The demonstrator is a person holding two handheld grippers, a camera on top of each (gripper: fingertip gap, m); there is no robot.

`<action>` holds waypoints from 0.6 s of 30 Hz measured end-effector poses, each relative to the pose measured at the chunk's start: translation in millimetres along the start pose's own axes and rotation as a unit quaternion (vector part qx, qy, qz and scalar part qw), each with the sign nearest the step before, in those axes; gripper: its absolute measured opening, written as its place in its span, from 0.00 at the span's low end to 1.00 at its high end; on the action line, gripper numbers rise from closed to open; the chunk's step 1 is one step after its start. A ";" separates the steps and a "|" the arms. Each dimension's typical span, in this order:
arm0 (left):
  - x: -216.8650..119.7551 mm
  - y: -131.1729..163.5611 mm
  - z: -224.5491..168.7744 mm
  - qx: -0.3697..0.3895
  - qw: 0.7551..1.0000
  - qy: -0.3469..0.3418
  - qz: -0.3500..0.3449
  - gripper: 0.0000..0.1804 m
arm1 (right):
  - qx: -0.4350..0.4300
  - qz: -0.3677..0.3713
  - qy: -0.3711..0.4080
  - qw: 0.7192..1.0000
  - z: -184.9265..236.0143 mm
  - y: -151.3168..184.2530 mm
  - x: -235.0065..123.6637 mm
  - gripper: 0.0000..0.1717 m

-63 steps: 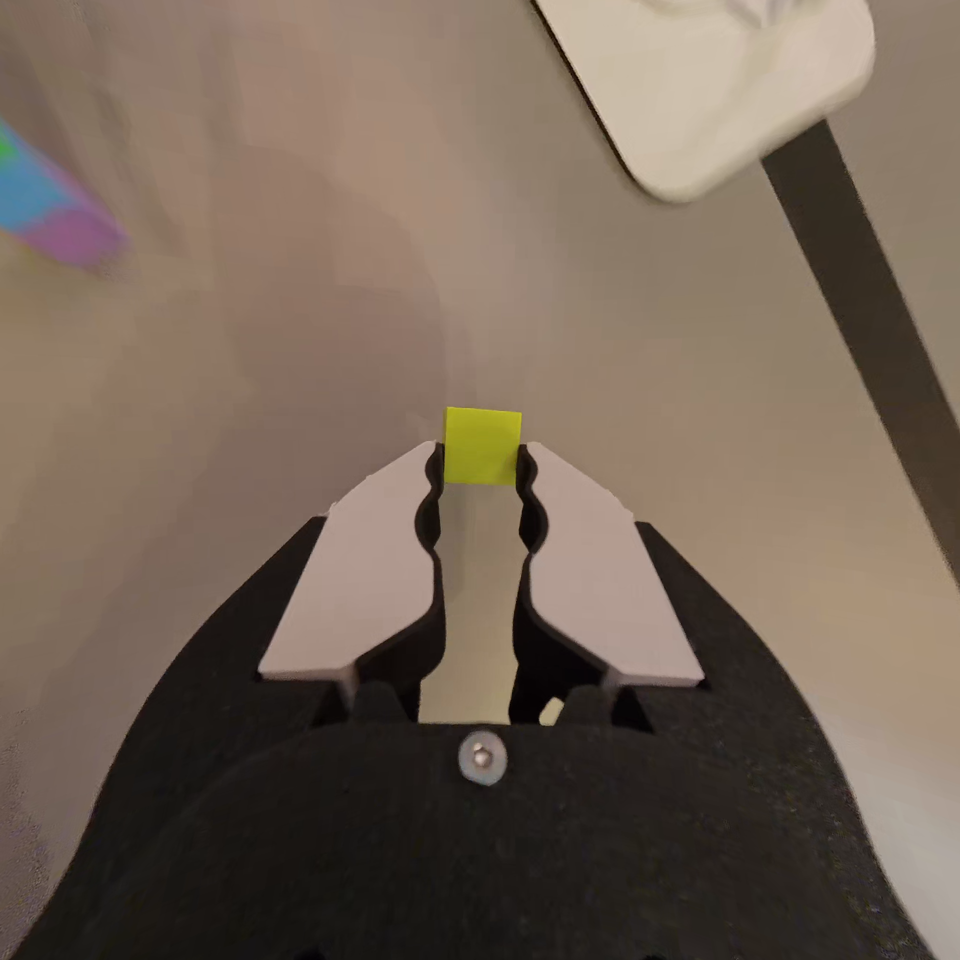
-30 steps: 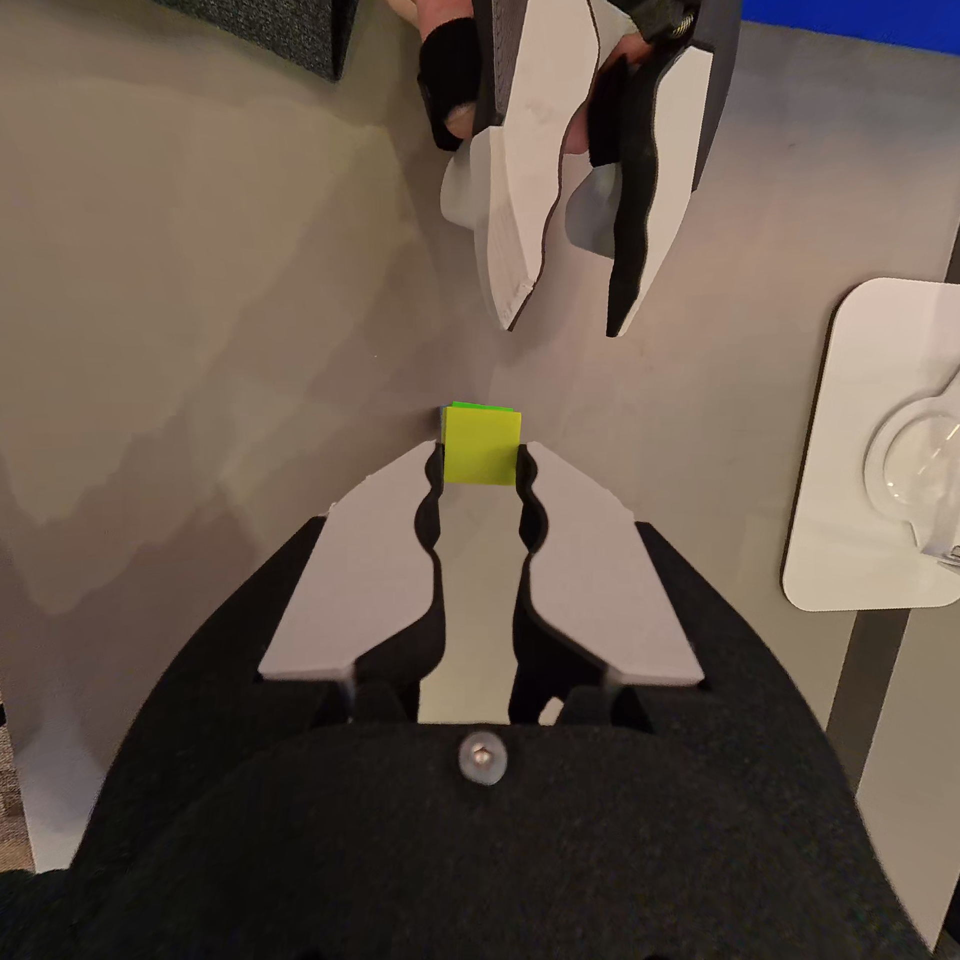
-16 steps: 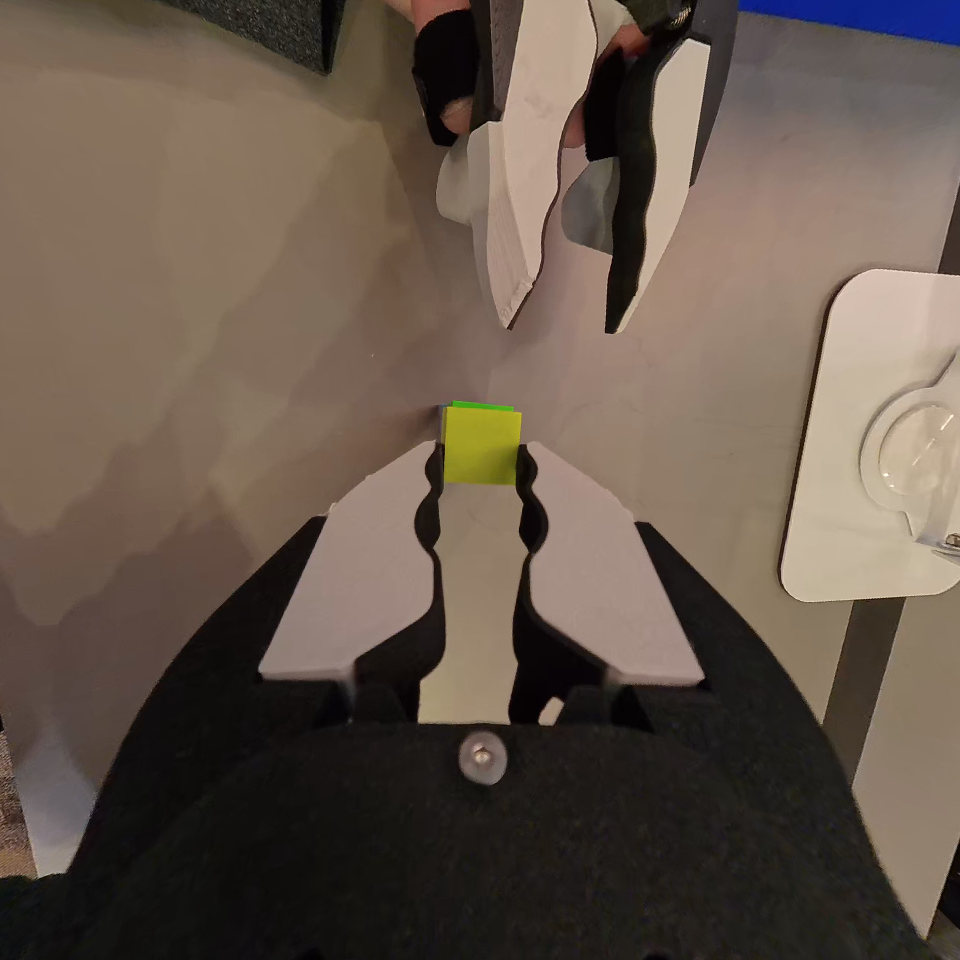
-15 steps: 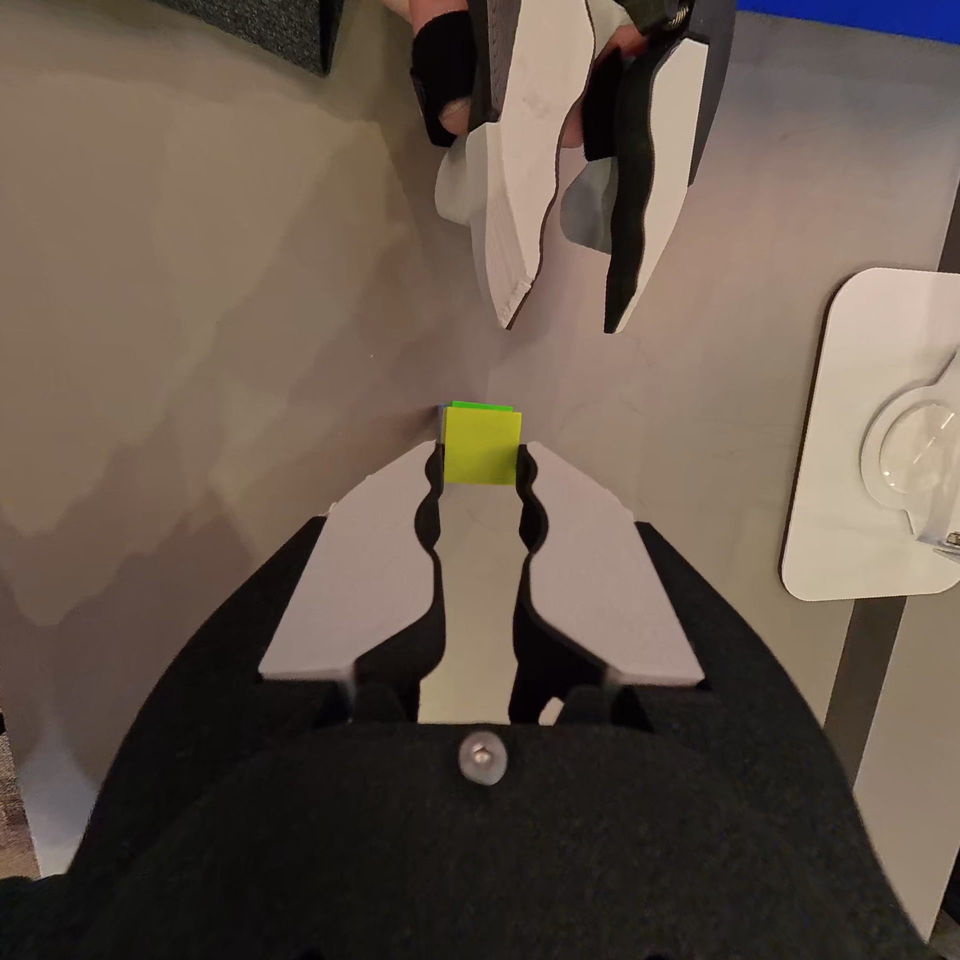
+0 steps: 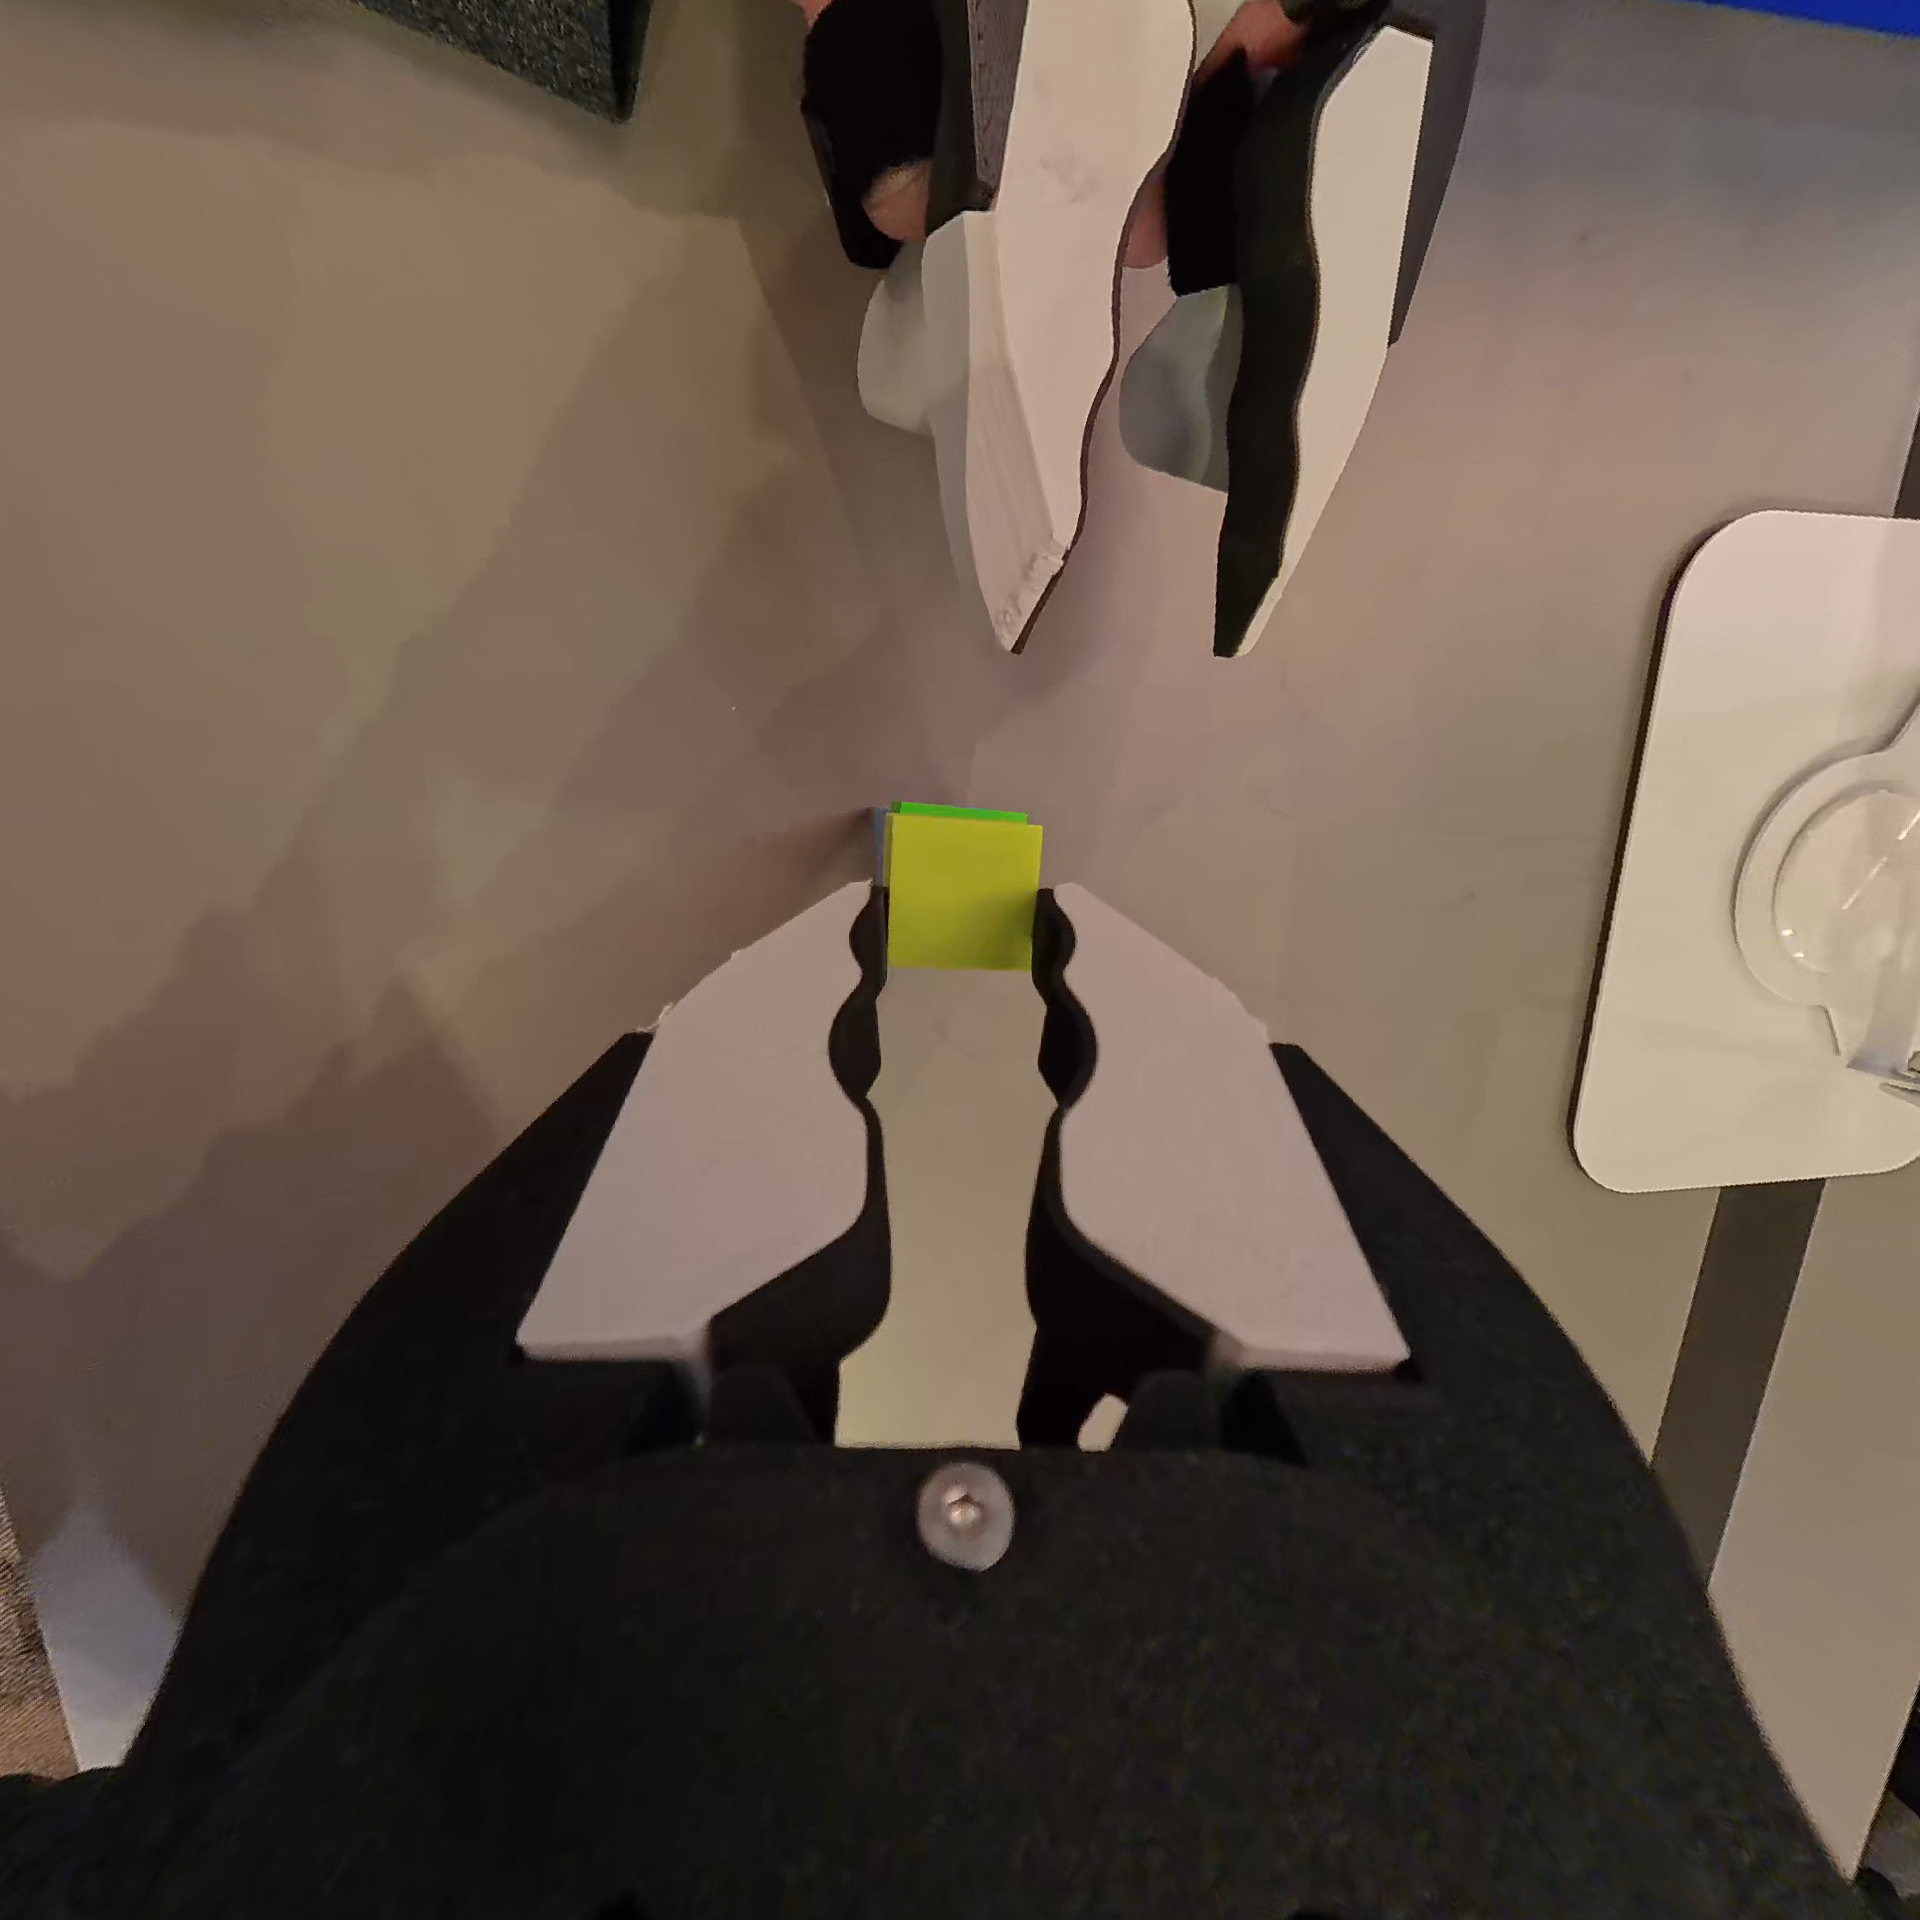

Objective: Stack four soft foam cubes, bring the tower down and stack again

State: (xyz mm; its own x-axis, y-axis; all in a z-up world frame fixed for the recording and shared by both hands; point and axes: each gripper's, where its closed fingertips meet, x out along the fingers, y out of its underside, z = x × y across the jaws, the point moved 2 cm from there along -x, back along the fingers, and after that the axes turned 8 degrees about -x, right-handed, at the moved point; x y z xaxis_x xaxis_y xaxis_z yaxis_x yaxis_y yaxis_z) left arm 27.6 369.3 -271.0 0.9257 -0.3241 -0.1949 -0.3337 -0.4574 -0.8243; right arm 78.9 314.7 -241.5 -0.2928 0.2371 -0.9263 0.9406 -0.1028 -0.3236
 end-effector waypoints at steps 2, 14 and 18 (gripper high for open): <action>0.0 0.0 0.0 0.000 1.000 0.000 0.000 0.31 | 0.001 0.002 0.000 1.000 -0.4 0.8 1.0 0.15; 0.1 -0.1 0.2 0.000 1.000 0.000 0.001 0.31 | 0.007 0.001 0.003 1.000 -0.5 1.7 1.8 0.20; -1.2 -1.3 0.0 -0.005 1.000 0.008 -0.004 0.31 | 0.011 -0.010 0.003 1.000 -0.2 0.9 -4.1 0.23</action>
State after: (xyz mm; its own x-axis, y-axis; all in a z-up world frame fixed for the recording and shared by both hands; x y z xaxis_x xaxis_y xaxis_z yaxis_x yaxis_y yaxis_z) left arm 26.9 370.3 -269.7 0.9256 -0.3335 -0.1789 -0.3273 -0.4683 -0.8207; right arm 81.0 313.8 -237.9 -0.3111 0.2451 -0.9182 0.9304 -0.1186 -0.3468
